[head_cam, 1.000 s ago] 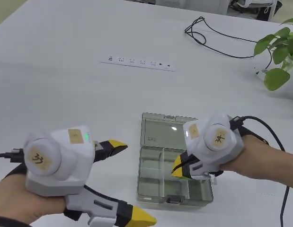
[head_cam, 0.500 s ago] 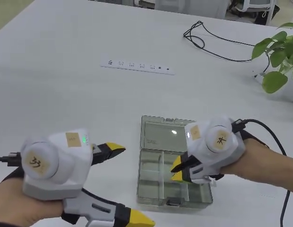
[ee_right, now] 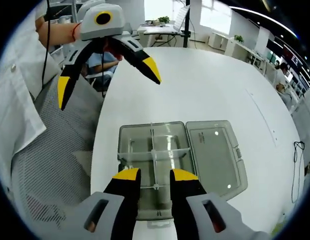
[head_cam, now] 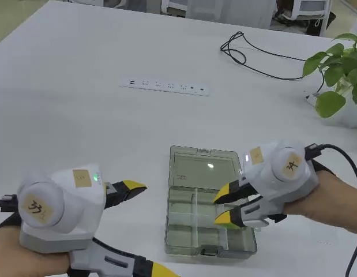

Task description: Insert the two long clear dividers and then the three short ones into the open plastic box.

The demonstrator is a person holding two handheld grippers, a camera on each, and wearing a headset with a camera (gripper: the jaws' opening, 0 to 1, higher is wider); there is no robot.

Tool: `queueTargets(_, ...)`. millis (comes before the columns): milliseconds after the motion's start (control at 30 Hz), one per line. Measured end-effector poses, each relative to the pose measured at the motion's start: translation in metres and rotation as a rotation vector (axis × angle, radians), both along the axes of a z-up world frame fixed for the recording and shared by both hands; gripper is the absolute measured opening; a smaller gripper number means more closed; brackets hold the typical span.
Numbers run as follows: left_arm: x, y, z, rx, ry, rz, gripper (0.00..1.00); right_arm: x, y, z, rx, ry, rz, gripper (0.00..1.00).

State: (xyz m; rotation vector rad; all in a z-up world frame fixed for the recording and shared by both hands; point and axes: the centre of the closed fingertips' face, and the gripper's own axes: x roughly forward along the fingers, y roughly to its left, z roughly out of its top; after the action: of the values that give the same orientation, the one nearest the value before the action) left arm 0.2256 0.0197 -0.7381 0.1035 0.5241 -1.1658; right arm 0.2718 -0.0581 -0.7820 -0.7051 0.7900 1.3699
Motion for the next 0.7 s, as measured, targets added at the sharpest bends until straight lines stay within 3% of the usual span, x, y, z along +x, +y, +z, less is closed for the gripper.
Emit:
queueTargets(400,-0.001,0.002,0.0,0.004,0.0,0.005,0.99,0.002,-0.029,0.014,0.03,0.009,-0.08,0.35)
queueTargets(700,-0.001,0.002,0.0,0.007,0.001,0.006,0.99,0.002,-0.057,0.012,0.008,0.009,-0.115,0.43)
